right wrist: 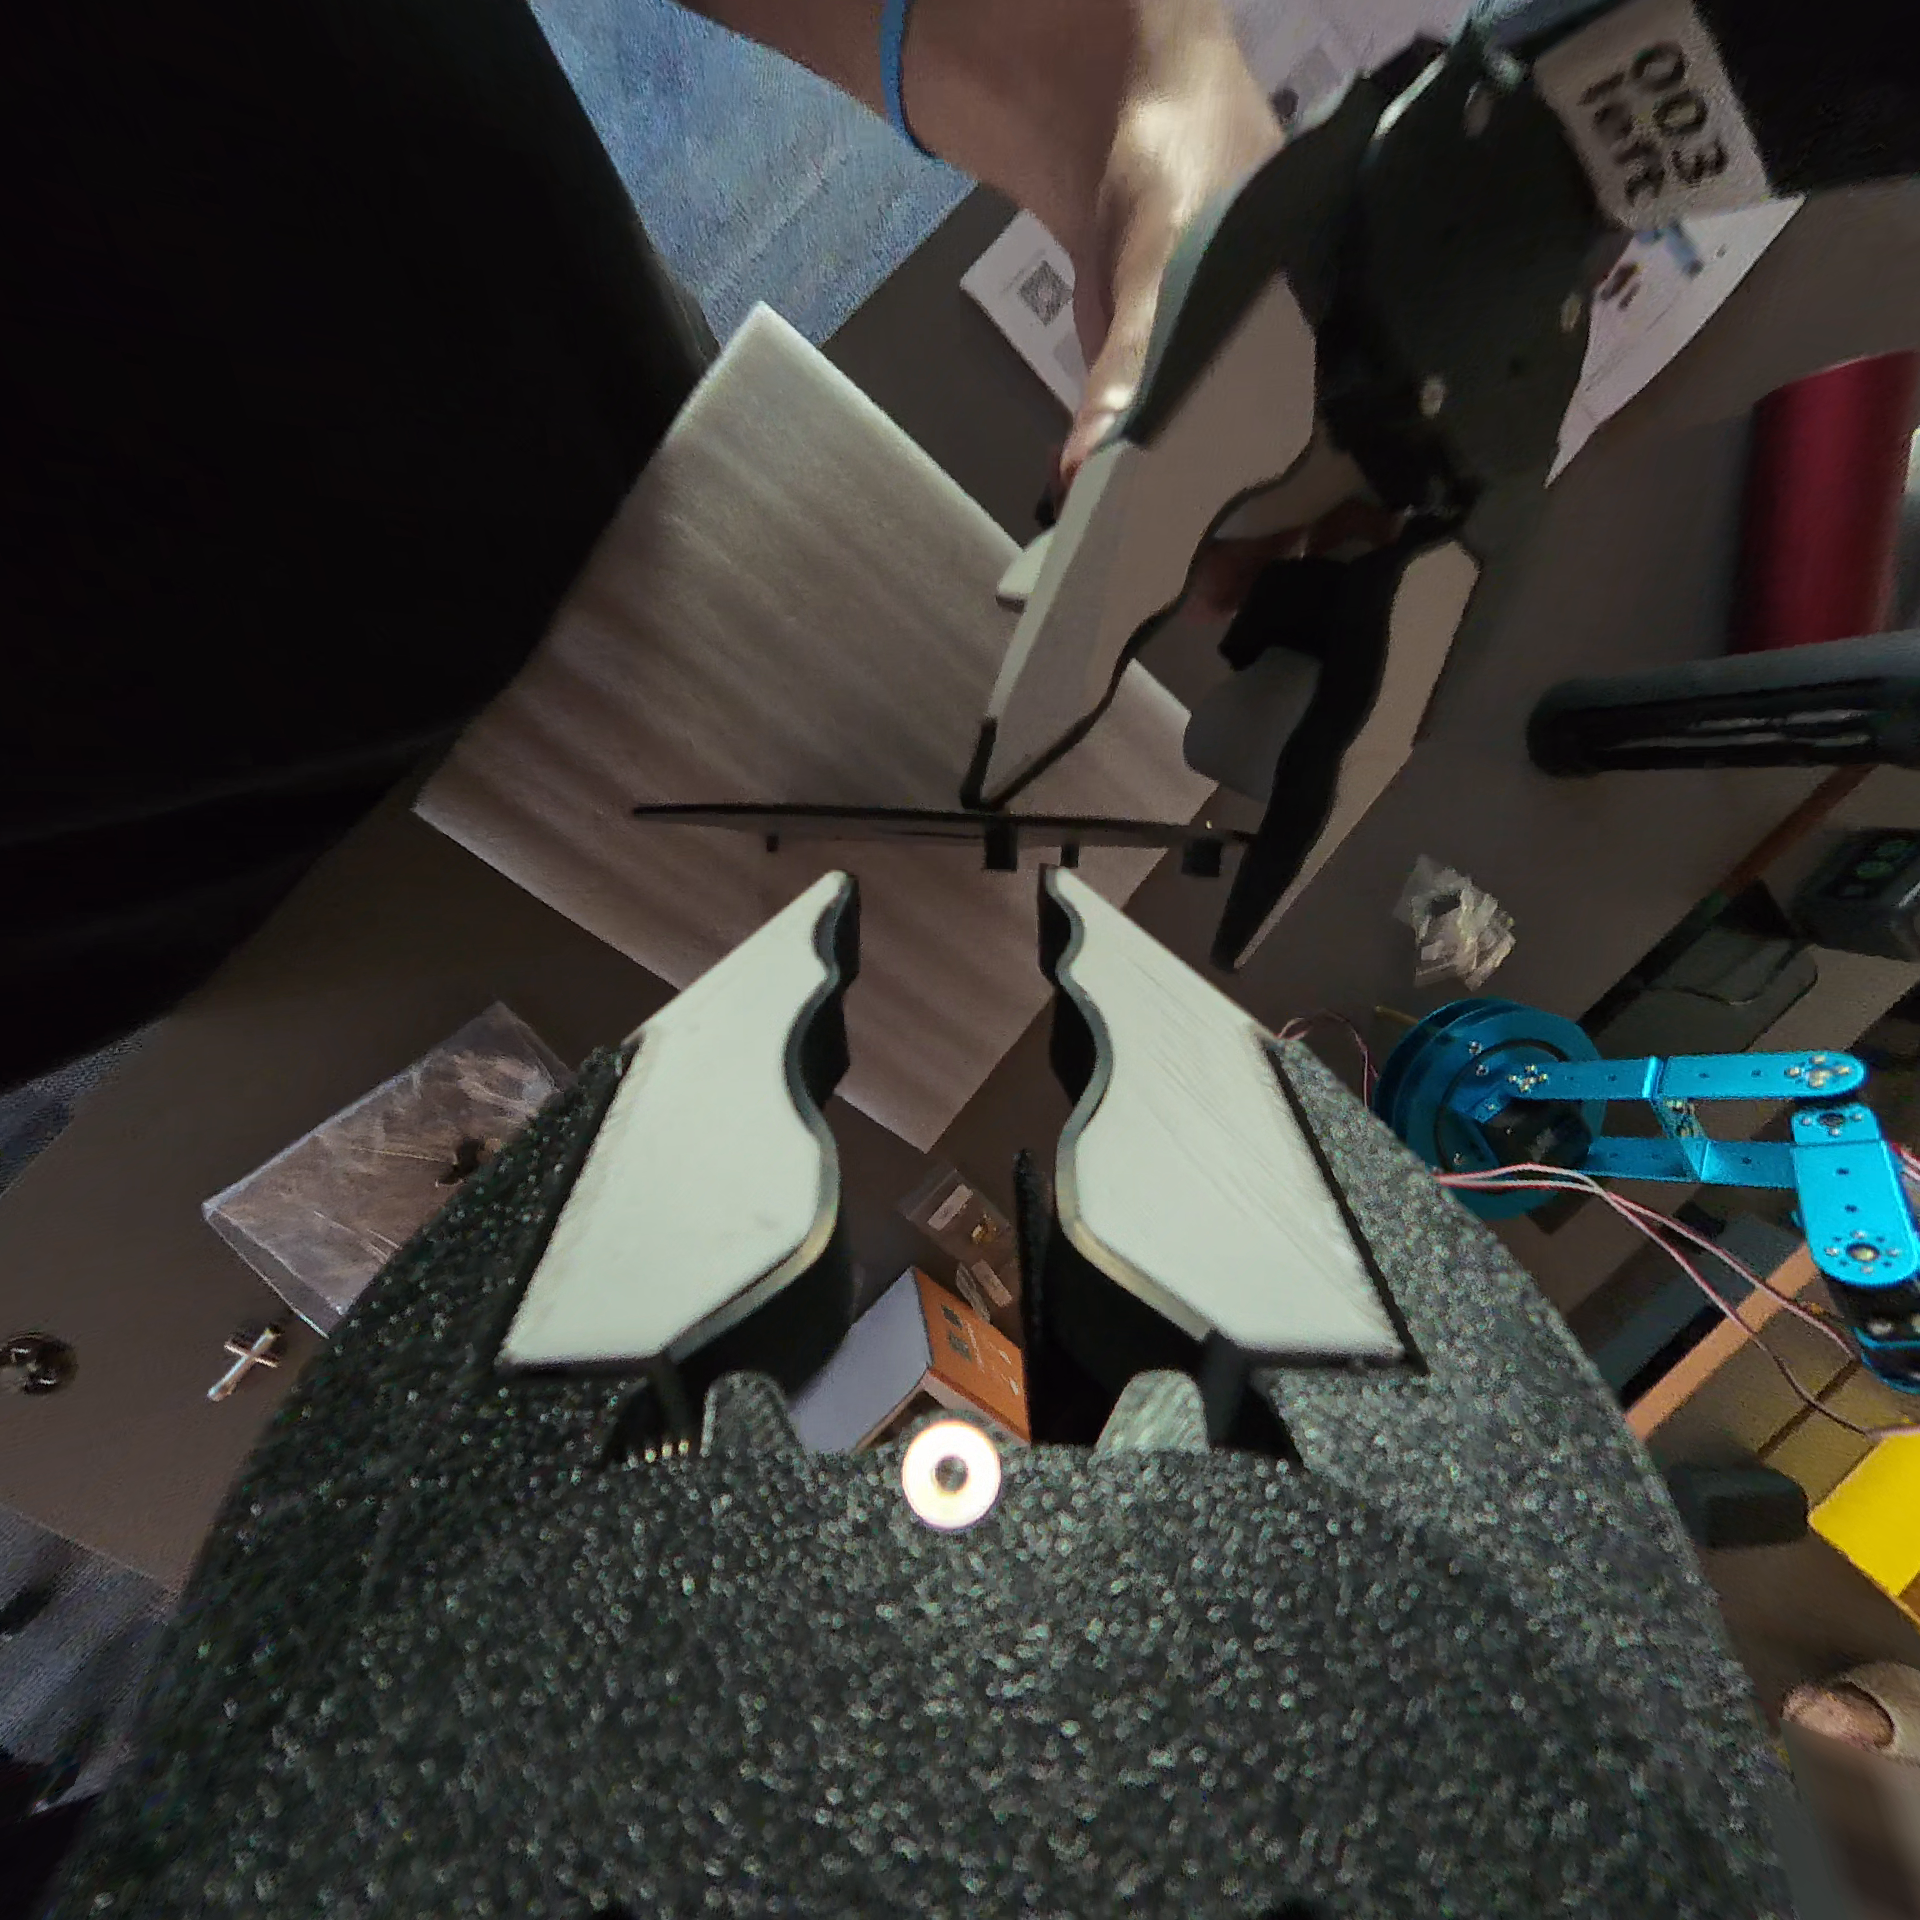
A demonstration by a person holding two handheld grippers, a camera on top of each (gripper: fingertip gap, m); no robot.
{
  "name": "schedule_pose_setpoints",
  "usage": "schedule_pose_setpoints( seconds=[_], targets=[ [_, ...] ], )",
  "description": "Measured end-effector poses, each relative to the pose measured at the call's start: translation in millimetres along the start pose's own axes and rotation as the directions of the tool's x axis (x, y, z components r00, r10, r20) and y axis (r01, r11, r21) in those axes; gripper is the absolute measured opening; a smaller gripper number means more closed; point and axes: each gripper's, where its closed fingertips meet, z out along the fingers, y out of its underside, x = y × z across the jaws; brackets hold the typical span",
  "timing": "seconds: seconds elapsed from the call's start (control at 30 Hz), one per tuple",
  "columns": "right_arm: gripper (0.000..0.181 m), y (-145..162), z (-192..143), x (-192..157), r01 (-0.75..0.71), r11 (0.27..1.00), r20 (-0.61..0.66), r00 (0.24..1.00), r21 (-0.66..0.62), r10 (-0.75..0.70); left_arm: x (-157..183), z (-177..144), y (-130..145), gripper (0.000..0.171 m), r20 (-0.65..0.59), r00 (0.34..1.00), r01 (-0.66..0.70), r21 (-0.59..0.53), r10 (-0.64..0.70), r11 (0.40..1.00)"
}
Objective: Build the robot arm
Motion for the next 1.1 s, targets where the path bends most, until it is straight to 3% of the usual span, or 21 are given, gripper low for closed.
schedule_pose_setpoints(
  seconds=[0.17,0.4,0.53,0.8,0.9,1.1],
  targets=[
    [0.037,7,24,-6,-0.007,0.999,0.038,0.999,-0.037,0.008,0,2,0,0.069,-0.006,1.0,-0.004,-0.002,0.004,1.0],
    [0.033,2,1,-4,0.002,0.999,0.002,1.0,-0.033,-0.002,-1,3,0,0.069,0.004,1.0,-0.003,-0.005,0.003,1.0],
    [0.037,8,20,-6,0.003,0.997,0.026,1.0,-0.071,-0.001,0,4,0,0.069,-0.005,1.0,-0.008,-0.002,0.008,1.0],
    [0.033,5,-1,-3,0.001,0.998,-0.005,1.0,-0.057,-0.001,-2,5,0,0.069,0.008,1.0,-0.005,0.003,0.005,1.0],
    [0.038,8,15,-7,0.01,0.996,0.01,1.0,-0.094,-0.009,-2,6,0,0.069,-0.001,1.0,-0.012,0.002,0.012,1.0],
    [0.032,6,20,-5,0.001,0.997,-0.002,1.0,-0.074,-0.001,0,4,1,0.069,-0.007,1.0,-0.017,0.004,0.017,1.0]
  ],
)
